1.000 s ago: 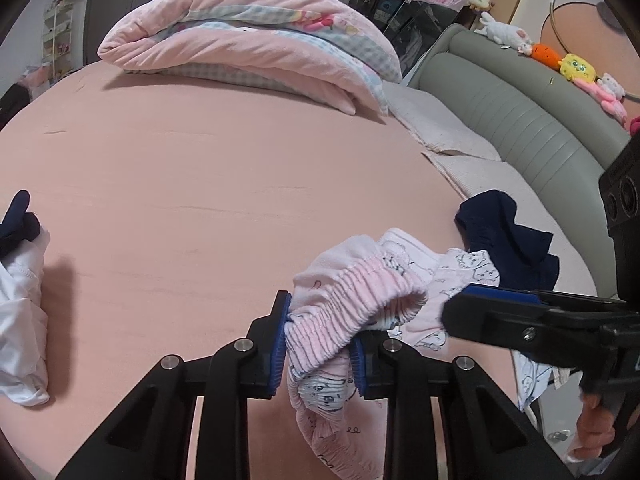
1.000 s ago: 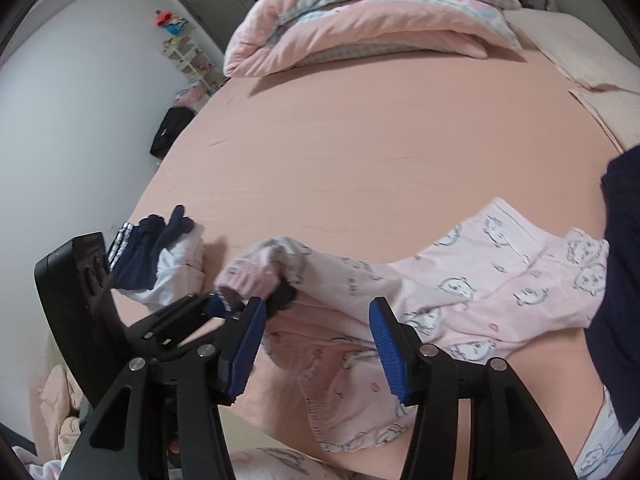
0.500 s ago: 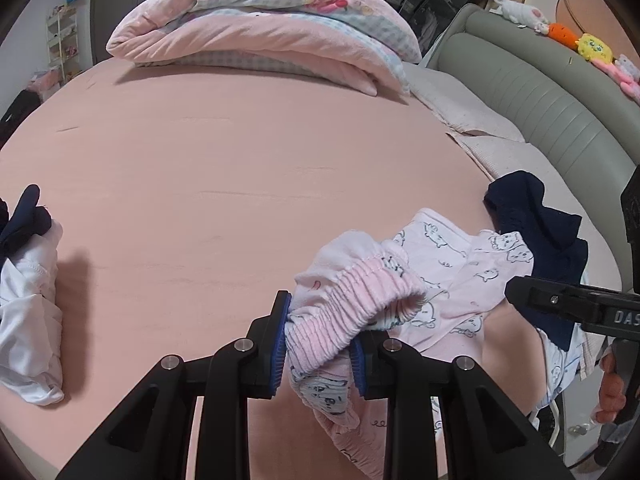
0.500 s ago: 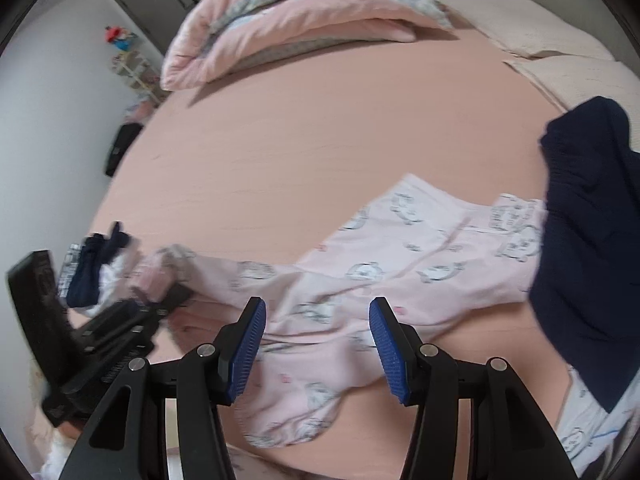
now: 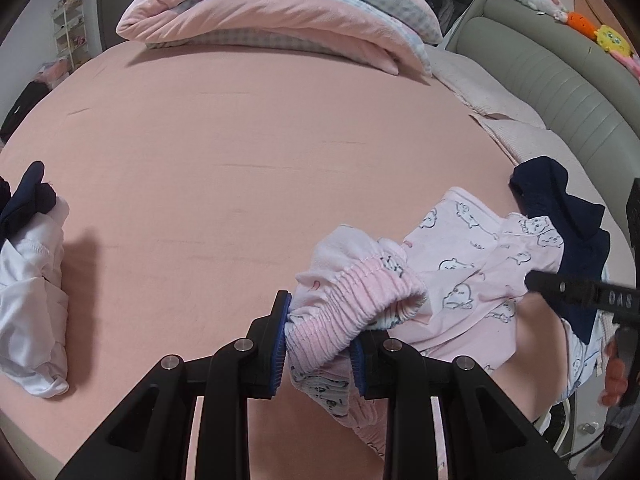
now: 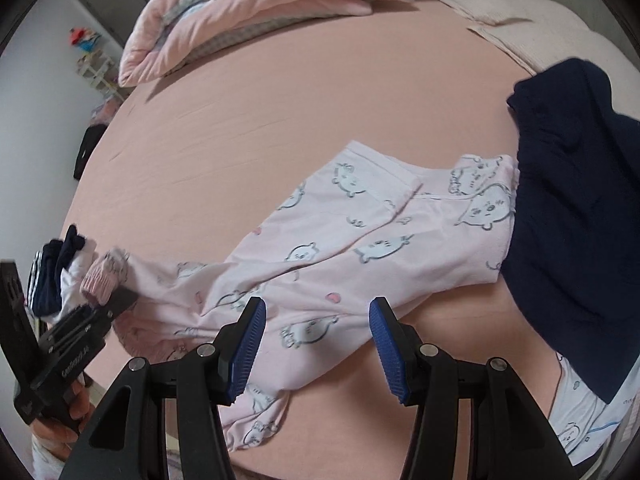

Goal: Fold clothes
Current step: 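Hold the waistband with the left gripper while the right tool moves over the pants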

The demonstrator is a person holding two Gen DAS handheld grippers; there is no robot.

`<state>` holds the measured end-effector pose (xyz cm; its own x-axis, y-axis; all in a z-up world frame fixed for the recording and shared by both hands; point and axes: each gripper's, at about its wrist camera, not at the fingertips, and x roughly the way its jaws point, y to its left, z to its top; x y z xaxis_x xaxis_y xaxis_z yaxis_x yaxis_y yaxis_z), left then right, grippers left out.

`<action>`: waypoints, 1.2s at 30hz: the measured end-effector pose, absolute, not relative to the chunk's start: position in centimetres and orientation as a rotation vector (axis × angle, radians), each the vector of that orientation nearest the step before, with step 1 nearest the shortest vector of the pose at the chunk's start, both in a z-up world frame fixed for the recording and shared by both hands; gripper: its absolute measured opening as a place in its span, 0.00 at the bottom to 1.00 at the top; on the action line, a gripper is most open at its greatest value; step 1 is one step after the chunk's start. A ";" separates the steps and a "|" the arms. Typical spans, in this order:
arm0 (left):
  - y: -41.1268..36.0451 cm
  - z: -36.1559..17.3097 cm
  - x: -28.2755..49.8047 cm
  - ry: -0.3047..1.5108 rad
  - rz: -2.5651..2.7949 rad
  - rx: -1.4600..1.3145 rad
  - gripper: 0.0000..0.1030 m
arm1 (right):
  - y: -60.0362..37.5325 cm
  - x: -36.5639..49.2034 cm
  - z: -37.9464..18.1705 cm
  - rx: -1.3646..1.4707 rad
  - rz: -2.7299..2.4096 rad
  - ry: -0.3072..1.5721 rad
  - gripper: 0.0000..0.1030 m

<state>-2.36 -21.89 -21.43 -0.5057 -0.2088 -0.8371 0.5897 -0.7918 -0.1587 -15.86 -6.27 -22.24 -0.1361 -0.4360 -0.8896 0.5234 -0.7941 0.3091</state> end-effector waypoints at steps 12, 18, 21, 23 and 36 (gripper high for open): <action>-22.5 -22.7 -1.9 0.610 -2.240 1.237 0.23 | -7.2 -20.5 -23.8 1.579 -2.048 0.135 0.52; -22.2 -22.5 -2.1 0.568 -2.237 1.243 0.23 | -8.2 -20.4 -22.4 1.547 -2.068 0.120 0.52; -22.4 -22.5 -2.2 0.575 -2.231 1.240 0.23 | -8.4 -20.3 -20.9 1.507 -2.081 0.087 0.52; -22.5 -22.6 -2.3 0.574 -2.228 1.245 0.23 | -8.8 -20.3 -20.2 1.482 -2.085 0.099 0.52; -23.6 -22.6 -1.8 0.610 -2.224 1.249 0.23 | -10.9 -22.6 -21.2 1.555 -2.065 0.080 0.52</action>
